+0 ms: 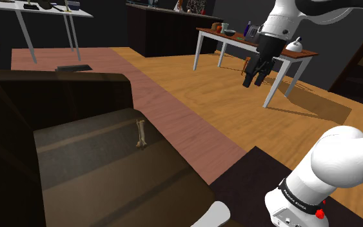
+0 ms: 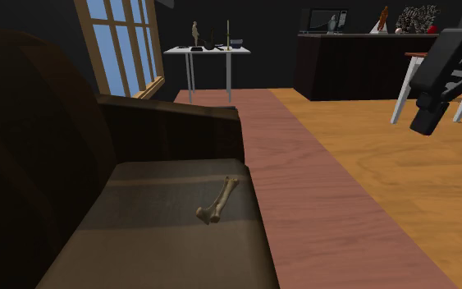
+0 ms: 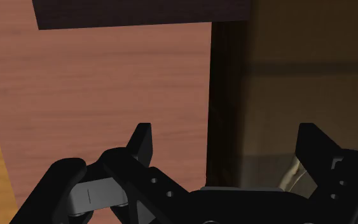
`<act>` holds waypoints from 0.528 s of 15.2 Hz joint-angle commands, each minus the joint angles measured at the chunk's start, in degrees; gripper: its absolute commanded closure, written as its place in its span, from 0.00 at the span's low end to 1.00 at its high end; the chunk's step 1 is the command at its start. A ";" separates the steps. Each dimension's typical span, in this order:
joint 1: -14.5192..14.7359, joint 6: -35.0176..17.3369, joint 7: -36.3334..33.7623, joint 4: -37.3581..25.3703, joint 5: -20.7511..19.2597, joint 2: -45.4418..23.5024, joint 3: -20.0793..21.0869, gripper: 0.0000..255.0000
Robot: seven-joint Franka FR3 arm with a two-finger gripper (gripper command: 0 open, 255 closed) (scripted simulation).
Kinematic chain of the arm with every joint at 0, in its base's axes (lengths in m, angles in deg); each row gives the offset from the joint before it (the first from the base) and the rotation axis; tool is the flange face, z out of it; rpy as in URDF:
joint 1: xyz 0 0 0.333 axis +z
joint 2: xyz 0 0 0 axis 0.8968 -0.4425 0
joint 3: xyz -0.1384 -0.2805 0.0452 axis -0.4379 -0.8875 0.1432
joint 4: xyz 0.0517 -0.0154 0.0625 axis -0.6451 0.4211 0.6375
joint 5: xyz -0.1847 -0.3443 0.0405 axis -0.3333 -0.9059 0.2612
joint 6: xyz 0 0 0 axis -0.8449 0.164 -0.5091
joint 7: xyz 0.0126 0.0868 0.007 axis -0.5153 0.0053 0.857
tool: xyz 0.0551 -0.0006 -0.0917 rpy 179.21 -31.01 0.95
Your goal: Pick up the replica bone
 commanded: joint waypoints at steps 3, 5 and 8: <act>0.33 -2.56 -2.82 -0.07 1.13 -3.08 2.28 0.00; 0.58 -5.07 -5.60 -0.48 2.11 -6.46 4.51 0.00; 0.88 -8.71 -9.78 -1.72 3.17 -12.04 7.66 0.00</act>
